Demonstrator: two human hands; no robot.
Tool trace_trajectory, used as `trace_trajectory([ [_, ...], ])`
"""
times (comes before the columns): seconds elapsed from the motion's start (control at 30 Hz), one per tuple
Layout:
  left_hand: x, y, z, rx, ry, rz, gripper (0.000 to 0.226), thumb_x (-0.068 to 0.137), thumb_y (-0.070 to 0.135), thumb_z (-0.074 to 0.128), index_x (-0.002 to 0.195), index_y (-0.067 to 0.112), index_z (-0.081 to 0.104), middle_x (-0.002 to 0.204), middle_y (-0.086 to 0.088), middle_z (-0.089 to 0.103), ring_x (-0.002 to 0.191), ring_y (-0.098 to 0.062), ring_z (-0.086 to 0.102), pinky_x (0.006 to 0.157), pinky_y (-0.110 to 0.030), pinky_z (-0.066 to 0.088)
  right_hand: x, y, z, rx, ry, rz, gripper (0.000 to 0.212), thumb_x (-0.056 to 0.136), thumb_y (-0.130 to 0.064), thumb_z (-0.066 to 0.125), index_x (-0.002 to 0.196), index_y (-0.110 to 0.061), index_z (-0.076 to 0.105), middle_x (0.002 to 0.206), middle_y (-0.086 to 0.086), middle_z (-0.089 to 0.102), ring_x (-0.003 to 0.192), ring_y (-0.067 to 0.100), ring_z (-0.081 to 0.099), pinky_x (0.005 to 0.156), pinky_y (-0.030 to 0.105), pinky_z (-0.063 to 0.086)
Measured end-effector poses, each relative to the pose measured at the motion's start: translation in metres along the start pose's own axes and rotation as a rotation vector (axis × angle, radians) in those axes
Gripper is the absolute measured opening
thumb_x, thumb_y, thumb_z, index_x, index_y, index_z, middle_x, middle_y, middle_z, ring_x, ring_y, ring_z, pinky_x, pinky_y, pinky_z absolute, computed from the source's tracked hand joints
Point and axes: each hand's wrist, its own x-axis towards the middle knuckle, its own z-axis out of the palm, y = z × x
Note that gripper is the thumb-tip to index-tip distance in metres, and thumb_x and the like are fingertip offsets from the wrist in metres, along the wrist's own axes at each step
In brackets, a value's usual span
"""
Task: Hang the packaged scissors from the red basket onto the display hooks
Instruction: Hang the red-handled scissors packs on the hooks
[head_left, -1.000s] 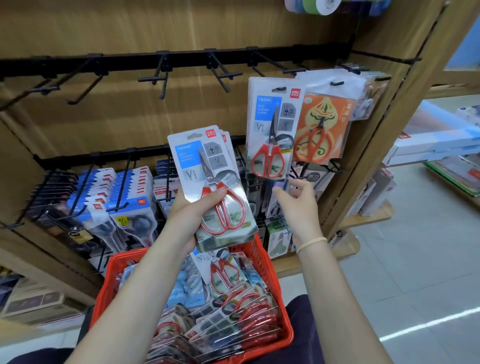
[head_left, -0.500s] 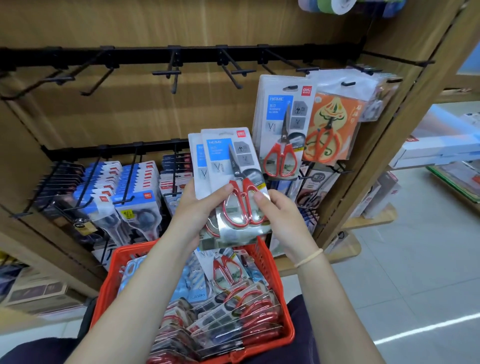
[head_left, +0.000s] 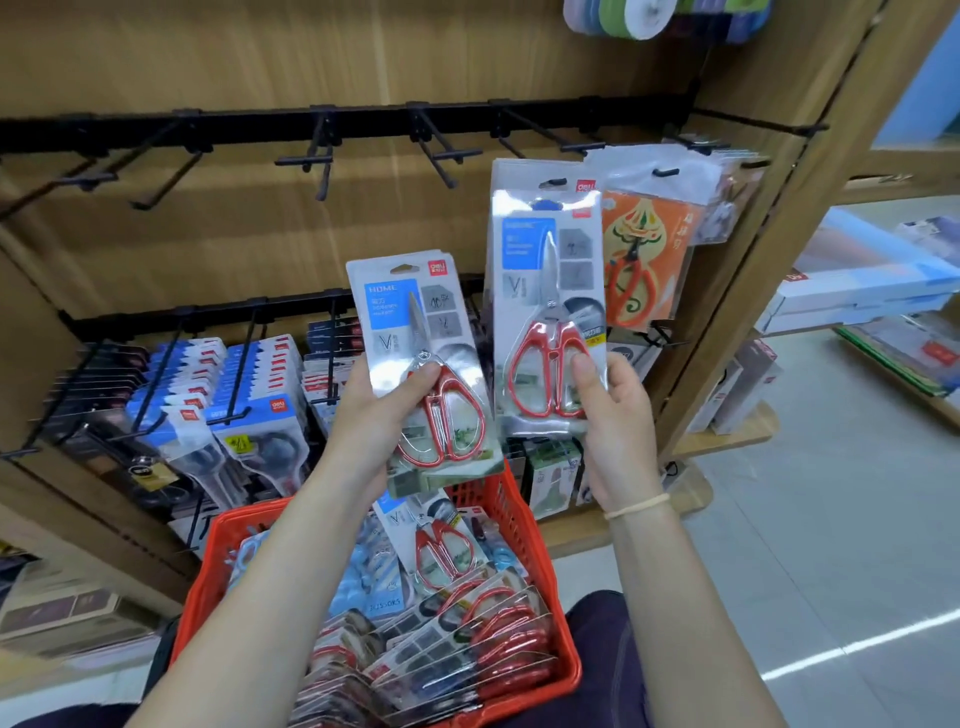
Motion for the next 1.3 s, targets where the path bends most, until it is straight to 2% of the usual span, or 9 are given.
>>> trace_trajectory([
  [0.37,0.000,0.000,0.012,-0.009,0.013,-0.016,0.041,0.091,0.027,0.077,0.130,0.025,0.062,0.117,-0.001,0.076,0.107,-0.026,0.074,0.099,-0.055,0.056,0.032,-0.004,-0.001,-0.058,0.077,-0.014,0.018,0.102,-0.033,0.058,0.110,-0.019,0.067,0.107,-0.002,0.073,0.100,0.012,0.068,0.089,0.031,0.054],
  [0.5,0.001,0.000,0.012,-0.003,0.027,-0.024,0.038,0.094,0.031,0.073,0.131,0.025,0.063,0.117,-0.002,0.076,0.106,-0.026,0.074,0.098,-0.054,0.056,0.044,0.003,0.005,-0.087,0.153,0.024,0.023,0.097,-0.039,0.065,0.097,-0.016,0.062,0.090,-0.002,0.063,0.083,0.013,0.057,0.079,0.033,0.048],
  [0.73,0.003,0.002,0.013,0.002,0.137,-0.084,0.015,0.102,0.028,0.058,0.116,0.028,0.064,0.108,-0.005,0.078,0.095,-0.023,0.076,0.085,-0.041,0.061,0.045,0.025,0.006,-0.128,0.226,0.259,0.048,0.090,-0.028,0.075,0.121,-0.016,0.040,0.121,0.003,0.051,0.119,0.028,0.058,0.103,0.045,0.050],
  [0.83,0.003,-0.001,0.011,0.028,0.145,-0.064,0.015,0.101,0.025,0.060,0.114,0.031,0.065,0.108,0.000,0.078,0.100,-0.022,0.074,0.095,-0.046,0.058,0.033,0.026,0.007,-0.192,0.188,0.248,0.037,0.094,-0.022,0.070,0.118,-0.017,0.044,0.127,0.008,0.053,0.109,0.023,0.061,0.090,0.035,0.053],
  [0.93,0.000,-0.002,0.011,-0.009,0.101,-0.031,0.021,0.099,0.018,0.066,0.117,0.029,0.064,0.109,0.002,0.078,0.104,-0.025,0.074,0.094,-0.046,0.059,0.021,0.022,0.011,-0.251,0.059,0.180,0.009,0.097,-0.024,0.065,0.097,-0.016,0.062,0.093,0.003,0.066,0.088,0.020,0.066,0.082,0.041,0.056],
  [1.0,-0.001,-0.002,0.011,-0.024,0.068,-0.002,0.027,0.096,0.015,0.070,0.120,0.026,0.063,0.111,0.000,0.078,0.105,-0.027,0.074,0.096,-0.051,0.058,0.012,0.015,0.016,-0.253,-0.068,0.178,0.023,0.098,-0.030,0.063,0.085,-0.011,0.064,0.068,-0.002,0.061,0.063,0.013,0.059,0.063,0.029,0.049],
  [1.1,-0.003,-0.001,0.012,-0.001,0.034,0.056,0.040,0.091,0.016,0.075,0.128,0.021,0.061,0.118,-0.004,0.075,0.109,-0.031,0.072,0.099,-0.058,0.055,0.002,0.010,0.023,-0.306,-0.237,0.165,0.036,0.093,-0.043,0.068,0.080,-0.011,0.060,0.060,-0.002,0.051,0.054,0.011,0.047,0.053,0.021,0.040],
  [1.2,-0.006,0.000,0.015,0.030,0.024,0.092,0.054,0.083,0.024,0.081,0.131,0.019,0.059,0.119,-0.003,0.075,0.110,-0.027,0.072,0.098,-0.057,0.056,-0.003,0.009,0.027,-0.316,-0.298,0.140,0.057,0.087,-0.052,0.072,0.081,0.001,0.052,0.070,0.008,0.043,0.062,0.020,0.041,0.059,0.033,0.036],
  [1.3,-0.007,-0.001,0.016,0.011,0.023,0.101,0.062,0.076,0.029,0.083,0.132,0.018,0.057,0.119,-0.003,0.075,0.108,-0.025,0.073,0.097,-0.055,0.057,-0.007,0.007,0.027,-0.306,-0.290,0.110,0.069,0.076,-0.067,0.067,0.087,0.000,0.053,0.074,0.015,0.052,0.066,0.028,0.049,0.065,0.042,0.044],
])
